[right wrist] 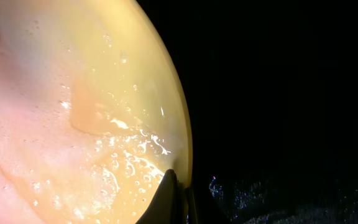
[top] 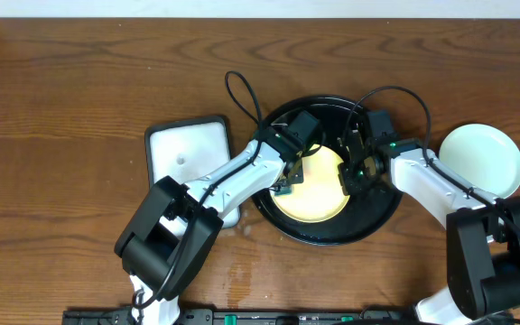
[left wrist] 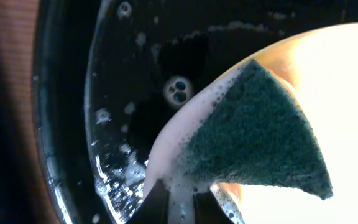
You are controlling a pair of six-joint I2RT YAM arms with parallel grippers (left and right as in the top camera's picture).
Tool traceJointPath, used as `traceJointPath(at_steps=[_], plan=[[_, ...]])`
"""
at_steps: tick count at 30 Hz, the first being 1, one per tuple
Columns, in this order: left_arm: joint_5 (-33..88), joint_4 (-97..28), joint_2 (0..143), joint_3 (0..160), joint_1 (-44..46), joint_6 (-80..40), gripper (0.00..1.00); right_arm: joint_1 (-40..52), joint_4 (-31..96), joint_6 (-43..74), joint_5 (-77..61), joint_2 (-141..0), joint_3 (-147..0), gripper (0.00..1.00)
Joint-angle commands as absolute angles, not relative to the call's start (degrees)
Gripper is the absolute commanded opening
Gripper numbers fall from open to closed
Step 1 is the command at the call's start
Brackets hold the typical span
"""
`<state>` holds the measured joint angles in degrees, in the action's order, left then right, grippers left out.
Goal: Clean dirty plates on tray and stack at the side
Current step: 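Scrub the yellow plate with the sponge while the right gripper holds it, then return the sponge to the foam dish with the left gripper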
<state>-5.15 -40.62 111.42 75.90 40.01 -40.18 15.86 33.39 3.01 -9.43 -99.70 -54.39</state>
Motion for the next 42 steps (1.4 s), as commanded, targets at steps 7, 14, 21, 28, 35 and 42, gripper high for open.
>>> traceJointPath(at_steps=[7,14,21,28,35,42], plan=[[-12.27,-48.25,104.07,78.94,38.04,-39.48,0.07,17.72,34.81,1.67,-9.02,-102.02,-52.42,0.01],[-11.88,-54.35,94.30,78.94,36.64,-37.63,0.07,17.69,34.17,1.67,-9.02,-102.02,-52.42,0.01],[-12.95,-61.25,91.20,76.18,27.16,-36.01,0.08,17.67,33.76,3.14,-9.02,-102.02,-52.42,0.01],[-9.98,-49.69,91.72,61.87,17.91,-33.76,0.09,17.67,33.82,3.14,-9.04,-102.02,-52.42,0.01],[-3.57,-48.12,90.13,61.65,14.79,-29.10,0.56,17.78,33.85,3.18,-9.04,-102.02,-52.42,0.01],[-1.67,-54.33,79.11,66.00,14.81,-28.95,0.75,17.78,33.74,7.84,-9.06,-102.02,-52.42,0.08]])
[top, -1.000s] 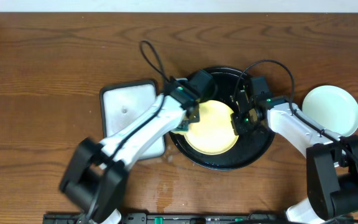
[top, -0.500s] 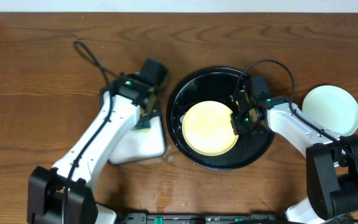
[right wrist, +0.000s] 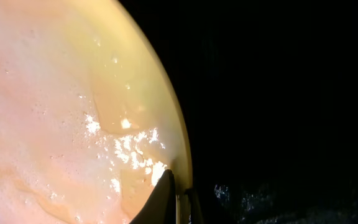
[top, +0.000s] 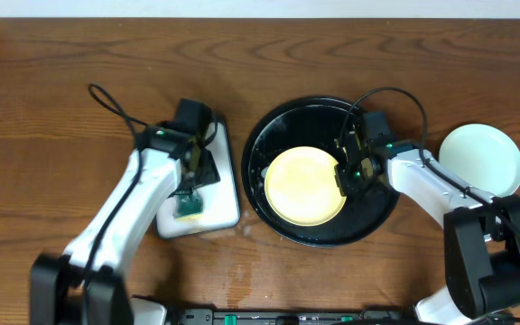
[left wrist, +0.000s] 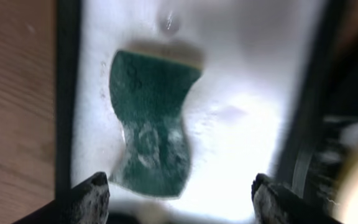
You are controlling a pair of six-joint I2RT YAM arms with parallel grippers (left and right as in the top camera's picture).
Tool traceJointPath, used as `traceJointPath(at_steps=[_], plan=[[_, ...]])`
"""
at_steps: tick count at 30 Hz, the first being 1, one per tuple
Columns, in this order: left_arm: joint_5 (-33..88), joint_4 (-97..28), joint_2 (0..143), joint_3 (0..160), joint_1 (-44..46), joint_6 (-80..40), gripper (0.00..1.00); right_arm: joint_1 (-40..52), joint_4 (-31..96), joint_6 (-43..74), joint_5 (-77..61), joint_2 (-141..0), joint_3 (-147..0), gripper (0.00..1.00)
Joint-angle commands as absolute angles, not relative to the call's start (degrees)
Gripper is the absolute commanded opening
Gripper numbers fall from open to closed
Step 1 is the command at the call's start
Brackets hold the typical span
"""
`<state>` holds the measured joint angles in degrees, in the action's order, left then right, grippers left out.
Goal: Clean dirty plates on tray and stack at the side
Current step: 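Return the sponge to the foam dish with the left gripper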
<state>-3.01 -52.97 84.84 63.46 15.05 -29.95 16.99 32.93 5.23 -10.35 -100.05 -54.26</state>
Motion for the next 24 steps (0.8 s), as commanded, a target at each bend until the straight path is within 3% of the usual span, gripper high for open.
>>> traceJointPath(at_steps=[1,4,6,13,14,15,24], plan=[[-1.67,-55.13,76.75,66.00,14.81,-28.95,0.77,17.78,33.54,8.93,-9.06,-102.02,-52.42,0.10],[-1.65,-58.57,69.58,66.00,14.81,-28.97,0.78,17.87,32.08,12.38,-9.08,-102.02,-52.36,0.17],[-1.65,-61.14,65.10,65.98,14.81,-28.97,0.78,18.15,30.96,13.72,-9.08,-102.02,-52.36,0.01],[-1.69,-68.12,53.93,65.98,14.81,-28.95,0.79,18.20,30.57,12.67,-5.78,-100.42,-53.23,0.01],[-1.69,-68.86,52.64,65.98,14.81,-28.95,0.79,18.22,30.68,11.35,-5.85,-99.13,-53.74,0.01],[-1.69,-69.19,51.83,65.98,14.81,-28.95,0.86,18.22,30.72,10.26,-5.87,-97.69,-54.13,0.01],[-1.69,-69.41,49.04,65.98,14.81,-28.95,0.86,20.16,30.24,8.03,-5.85,-83.31,-57.28,0.01]])
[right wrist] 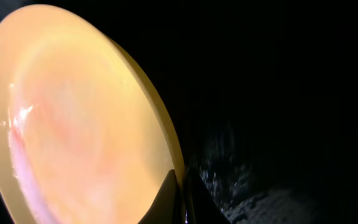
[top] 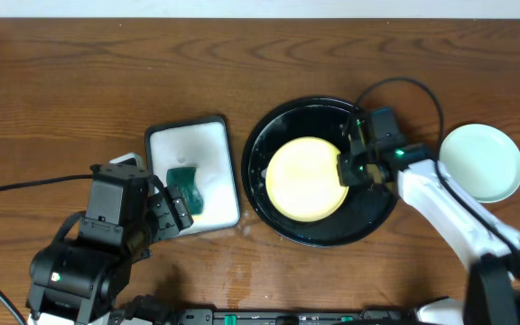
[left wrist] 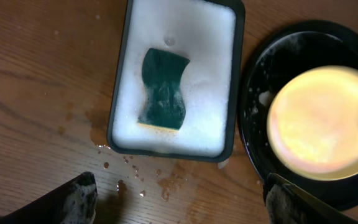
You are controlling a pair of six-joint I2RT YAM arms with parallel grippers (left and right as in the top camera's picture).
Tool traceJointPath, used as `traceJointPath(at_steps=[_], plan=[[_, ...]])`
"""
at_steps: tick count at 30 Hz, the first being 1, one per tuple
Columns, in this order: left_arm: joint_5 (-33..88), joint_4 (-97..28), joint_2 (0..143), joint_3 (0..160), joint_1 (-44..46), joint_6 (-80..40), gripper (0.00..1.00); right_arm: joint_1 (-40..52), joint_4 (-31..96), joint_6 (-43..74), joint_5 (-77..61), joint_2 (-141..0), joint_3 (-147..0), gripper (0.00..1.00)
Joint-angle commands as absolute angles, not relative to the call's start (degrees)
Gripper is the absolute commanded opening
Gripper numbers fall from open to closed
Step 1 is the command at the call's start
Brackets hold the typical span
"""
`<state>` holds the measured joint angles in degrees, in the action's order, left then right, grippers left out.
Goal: Clean dirty plates on tray and stack at the side
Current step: 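Return the sponge to the foam dish with the left gripper, then lift the yellow plate off the tray with the right gripper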
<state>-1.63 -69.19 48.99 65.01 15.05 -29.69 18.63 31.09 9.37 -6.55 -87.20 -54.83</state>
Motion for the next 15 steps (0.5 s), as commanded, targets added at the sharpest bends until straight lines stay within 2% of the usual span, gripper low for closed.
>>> traceJointPath(at_steps=[1,15], plan=[[-1.69,-69.41,49.04,65.98,14.81,-28.95,0.86,20.67,29.65,8.01,-5.82,-82.56,-57.47,0.01],[-1.69,-69.41,49.04,65.98,14.81,-28.95,0.87,33.78,12.05,9.37,-1.37,-83.35,-59.05,0.01]])
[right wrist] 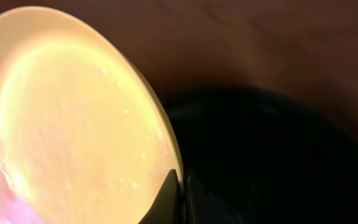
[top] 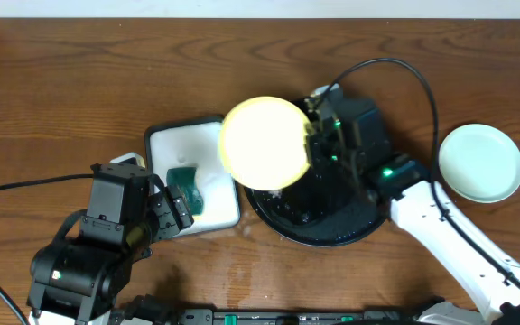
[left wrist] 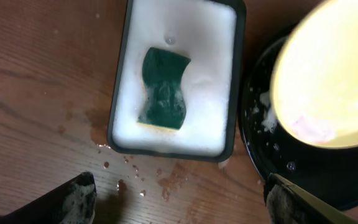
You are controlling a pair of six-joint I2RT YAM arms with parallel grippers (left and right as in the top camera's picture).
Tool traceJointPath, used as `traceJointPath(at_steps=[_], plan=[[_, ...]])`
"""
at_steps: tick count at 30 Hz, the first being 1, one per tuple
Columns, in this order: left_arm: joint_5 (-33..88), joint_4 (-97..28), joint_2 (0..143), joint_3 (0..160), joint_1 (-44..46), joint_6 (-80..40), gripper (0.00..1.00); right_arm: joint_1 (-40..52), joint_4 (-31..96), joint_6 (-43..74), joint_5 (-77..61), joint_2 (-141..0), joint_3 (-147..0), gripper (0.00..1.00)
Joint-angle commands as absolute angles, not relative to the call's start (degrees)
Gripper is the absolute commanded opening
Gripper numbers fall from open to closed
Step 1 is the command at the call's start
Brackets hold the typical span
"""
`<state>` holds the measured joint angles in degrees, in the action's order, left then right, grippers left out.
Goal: Clean dirty plates on tray and stack at the side
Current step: 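Lift the yellow plate off the tray with the right gripper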
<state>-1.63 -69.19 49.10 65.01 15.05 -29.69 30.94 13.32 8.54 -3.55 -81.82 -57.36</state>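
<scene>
My right gripper point(top: 312, 144) is shut on the rim of a wet yellow plate point(top: 264, 143) and holds it raised and tilted above the left side of the round black tray point(top: 332, 226). In the right wrist view the fingertips point(right wrist: 173, 186) pinch the plate's edge point(right wrist: 79, 124) with the dark tray point(right wrist: 278, 155) beneath. The plate point(left wrist: 334, 74) also shows large in the left wrist view. My left gripper point(left wrist: 179, 205) is open and empty, low at the front left, apart from the tray.
A white foamy dish point(top: 174, 135) left of the tray holds a green sponge point(left wrist: 163, 90). A pale green plate point(top: 481, 162) rests at the right side of the table. Water drops point(left wrist: 142, 186) lie on the wood in front of the dish.
The yellow plate was tipped up inside the black tray; now my right gripper holds it higher, over the tray's left rim. The left arm and the sponge have not moved.
First my left gripper held the green sponge against the yellow plate in the tray while the right gripper clamped the plate's rim. Then the sponge lay in the foamy dish, left gripper open above it. The left arm then sat back at front left, and the plate has come up.
</scene>
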Motion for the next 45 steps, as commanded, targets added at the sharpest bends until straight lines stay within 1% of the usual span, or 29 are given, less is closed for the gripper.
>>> traceJointPath(at_steps=[1,6,12,18,24,35,45], plan=[[-1.69,-69.41,49.04,65.98,14.81,-28.95,0.87,35.27,11.09,9.37,-0.54,-84.36,-59.81,0.01],[-1.69,-69.41,49.04,65.98,14.81,-28.95,0.87,41.06,9.45,8.97,3.79,-90.61,-65.54,0.01],[-1.69,-69.41,49.04,65.98,14.81,-28.95,0.87,46.54,4.73,1.43,15.22,-97.54,-70.50,0.01],[-1.69,-69.41,49.04,65.98,14.81,-28.95,0.87,51.35,-1.85,-8.67,23.40,-96.12,-70.54,0.01],[-1.69,-69.41,49.04,65.98,14.81,-28.95,0.87,55.66,-4.40,-15.88,29.63,-94.39,-70.54,0.01],[-1.69,-69.41,49.04,65.98,14.81,-28.95,0.87,59.75,-9.85,-22.98,38.87,-93.95,-70.54,0.01],[-1.69,-69.41,49.04,65.98,14.81,-28.95,0.88,60.88,-13.72,-27.40,40.32,-93.95,-70.54,0.01]])
